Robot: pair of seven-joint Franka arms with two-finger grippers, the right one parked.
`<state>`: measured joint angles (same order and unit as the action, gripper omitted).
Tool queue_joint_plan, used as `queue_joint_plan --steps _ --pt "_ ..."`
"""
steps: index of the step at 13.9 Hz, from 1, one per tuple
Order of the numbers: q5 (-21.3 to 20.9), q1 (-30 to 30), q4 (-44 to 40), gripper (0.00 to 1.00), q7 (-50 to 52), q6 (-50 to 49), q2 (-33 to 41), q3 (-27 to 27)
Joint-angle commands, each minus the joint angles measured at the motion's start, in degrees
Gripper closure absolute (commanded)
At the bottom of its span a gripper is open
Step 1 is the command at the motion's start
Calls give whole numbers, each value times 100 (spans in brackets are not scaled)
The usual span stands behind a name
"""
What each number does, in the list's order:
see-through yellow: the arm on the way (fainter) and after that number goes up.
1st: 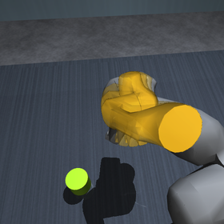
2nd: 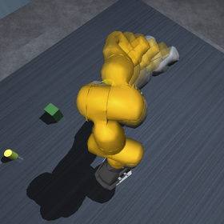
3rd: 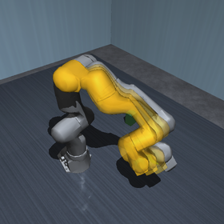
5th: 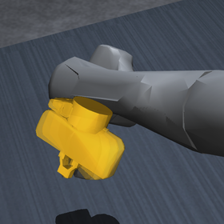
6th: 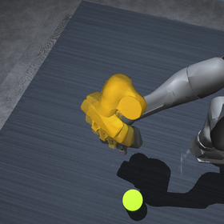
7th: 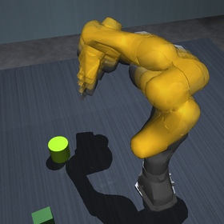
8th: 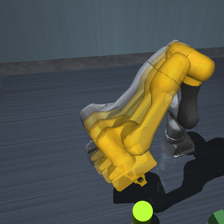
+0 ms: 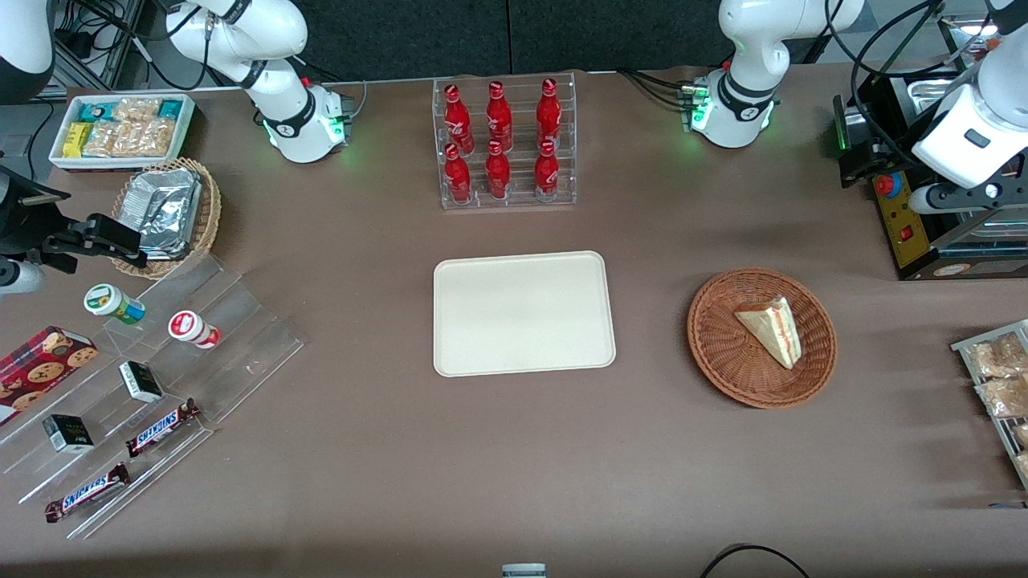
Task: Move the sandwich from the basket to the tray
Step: 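Move the left gripper over the sandwich in the wicker basket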
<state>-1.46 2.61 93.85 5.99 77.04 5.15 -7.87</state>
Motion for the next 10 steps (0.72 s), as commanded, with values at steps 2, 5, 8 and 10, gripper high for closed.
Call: queue_joint_plan --steps 2,5,8,10 --pt "32 -32 -7 0 -98 3 30 31" --pt "-39 20 587 0 -89 249 21 57" --pt "-82 29 1336 0 60 1030 -22 66" --pt "-284 29 1634 0 593 1433 -172 66"
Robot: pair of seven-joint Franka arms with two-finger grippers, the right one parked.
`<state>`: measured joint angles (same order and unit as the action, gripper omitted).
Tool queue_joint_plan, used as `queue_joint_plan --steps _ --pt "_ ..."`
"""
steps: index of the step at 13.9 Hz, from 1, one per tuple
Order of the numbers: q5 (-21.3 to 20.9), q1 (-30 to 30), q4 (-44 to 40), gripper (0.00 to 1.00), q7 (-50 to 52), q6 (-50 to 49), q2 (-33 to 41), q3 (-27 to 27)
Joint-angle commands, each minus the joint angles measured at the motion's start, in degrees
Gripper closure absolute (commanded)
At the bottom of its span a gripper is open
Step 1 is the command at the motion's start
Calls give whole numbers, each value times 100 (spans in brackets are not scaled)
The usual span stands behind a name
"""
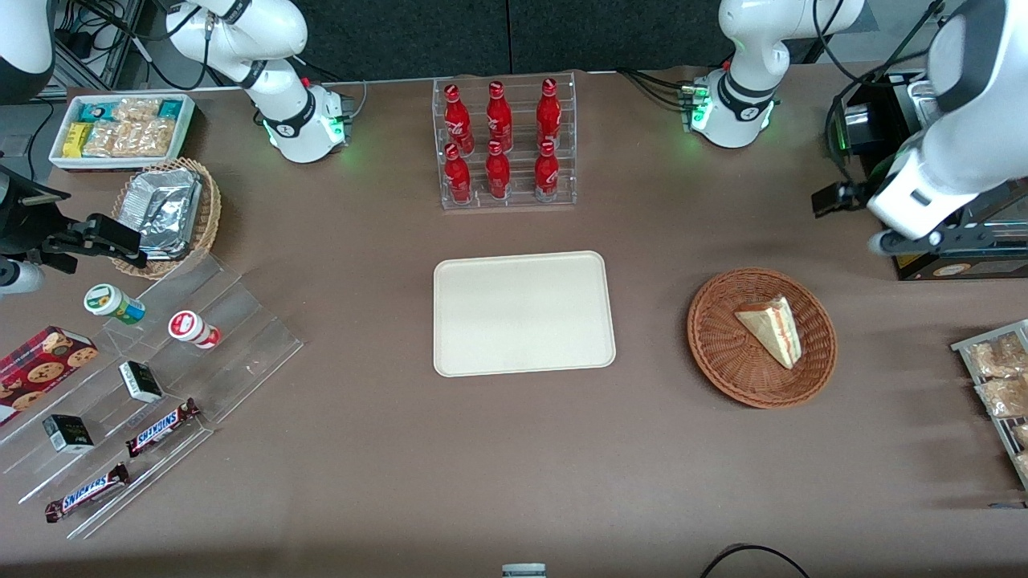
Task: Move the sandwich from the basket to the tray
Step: 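Move the left gripper over the sandwich in the wicker basket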
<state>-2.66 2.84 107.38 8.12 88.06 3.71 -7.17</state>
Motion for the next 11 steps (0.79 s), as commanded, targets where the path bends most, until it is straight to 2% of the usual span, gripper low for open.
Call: queue_joint_plan --steps 1,5,11 --pt "-165 6 527 0 635 760 -36 -4" --pt "-121 6 1424 0 1366 2544 -203 206" --pt "-165 -82 1848 0 3026 4226 -941 269"
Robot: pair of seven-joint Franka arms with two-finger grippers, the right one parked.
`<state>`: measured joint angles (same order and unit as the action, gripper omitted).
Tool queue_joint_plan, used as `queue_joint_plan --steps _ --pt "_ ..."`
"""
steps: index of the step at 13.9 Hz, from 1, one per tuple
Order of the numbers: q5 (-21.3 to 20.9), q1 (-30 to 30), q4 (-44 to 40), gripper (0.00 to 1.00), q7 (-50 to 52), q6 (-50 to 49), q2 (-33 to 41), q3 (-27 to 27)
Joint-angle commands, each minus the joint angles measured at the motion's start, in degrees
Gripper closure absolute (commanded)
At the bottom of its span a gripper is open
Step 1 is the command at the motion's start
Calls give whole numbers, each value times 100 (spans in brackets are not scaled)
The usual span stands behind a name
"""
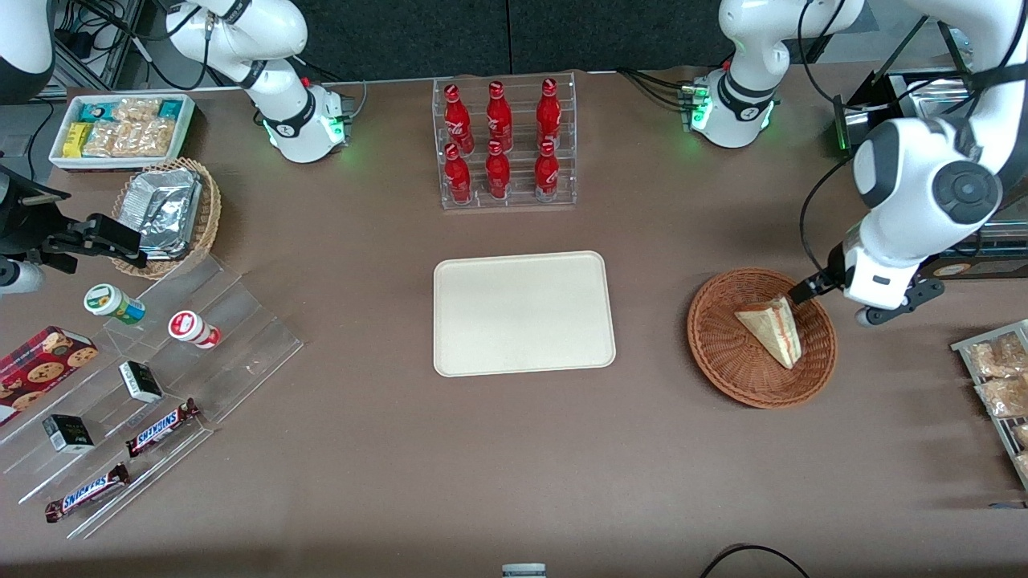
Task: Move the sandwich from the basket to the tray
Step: 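Lower the left gripper and close it on the wrapped sandwich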
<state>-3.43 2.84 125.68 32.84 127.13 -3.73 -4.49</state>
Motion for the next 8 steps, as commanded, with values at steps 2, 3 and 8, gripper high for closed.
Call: queue_joint_plan --steps 2,3,8 --pt "-88 -117 27 0 723 523 -330 -8" --pt "-88 -126 27 0 802 637 -400 -8" --pt "-88 -143 80 0 1110 1226 -804 -17"
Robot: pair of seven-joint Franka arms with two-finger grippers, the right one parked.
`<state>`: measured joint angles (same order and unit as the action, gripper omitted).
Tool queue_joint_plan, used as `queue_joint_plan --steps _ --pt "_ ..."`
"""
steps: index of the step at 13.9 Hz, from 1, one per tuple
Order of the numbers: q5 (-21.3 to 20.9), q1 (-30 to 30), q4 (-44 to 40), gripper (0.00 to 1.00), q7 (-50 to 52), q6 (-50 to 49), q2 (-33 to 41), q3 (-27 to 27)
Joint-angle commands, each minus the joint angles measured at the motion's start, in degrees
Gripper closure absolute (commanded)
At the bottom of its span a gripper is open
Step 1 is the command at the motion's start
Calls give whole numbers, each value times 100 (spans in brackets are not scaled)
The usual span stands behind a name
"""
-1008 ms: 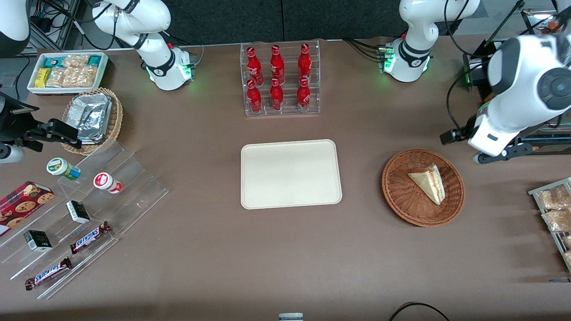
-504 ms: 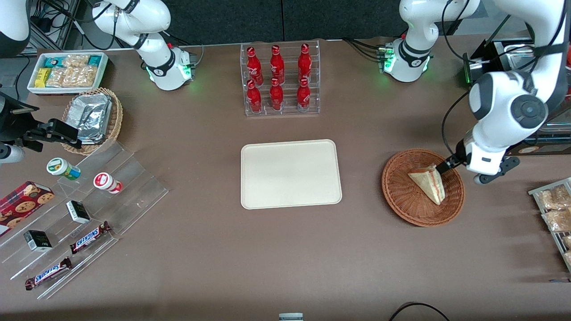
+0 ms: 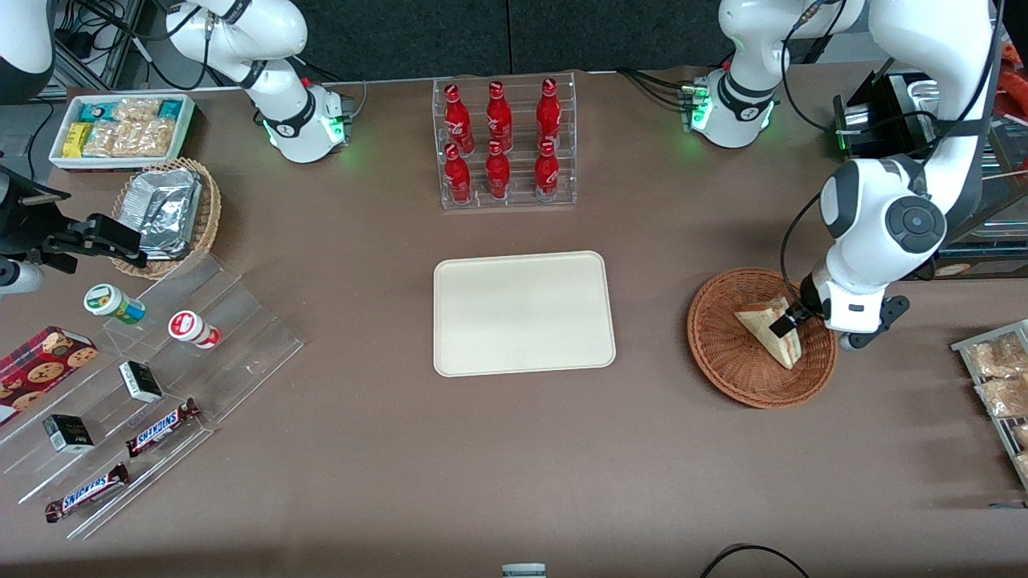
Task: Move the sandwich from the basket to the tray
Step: 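Lower the left gripper and close it on the wrapped sandwich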
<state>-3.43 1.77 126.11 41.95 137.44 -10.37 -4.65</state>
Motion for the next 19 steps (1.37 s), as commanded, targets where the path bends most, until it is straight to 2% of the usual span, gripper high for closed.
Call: queue_joint_plan --steps 1,6,7,8,9,10,11,15,17,19 --pt "-88 -37 36 0 199 196 -193 -1" --pt "-35 -125 238 0 313 134 -308 -9" --pt "-35 -125 273 2 313 134 -351 -9" --pt "-26 -125 273 31 331 108 -378 -9" --pt "-35 -133 265 65 366 82 -387 -9" --pt "-35 -134 256 93 366 82 -387 -1" --pt "-35 -134 247 100 349 64 -387 -1" --pt "-114 -212 -190 100 322 -548 -431 -18" --pt "-123 -265 -682 100 296 -1355 -378 -36" --pt "-123 -580 -1270 100 270 -2217 -369 -45"
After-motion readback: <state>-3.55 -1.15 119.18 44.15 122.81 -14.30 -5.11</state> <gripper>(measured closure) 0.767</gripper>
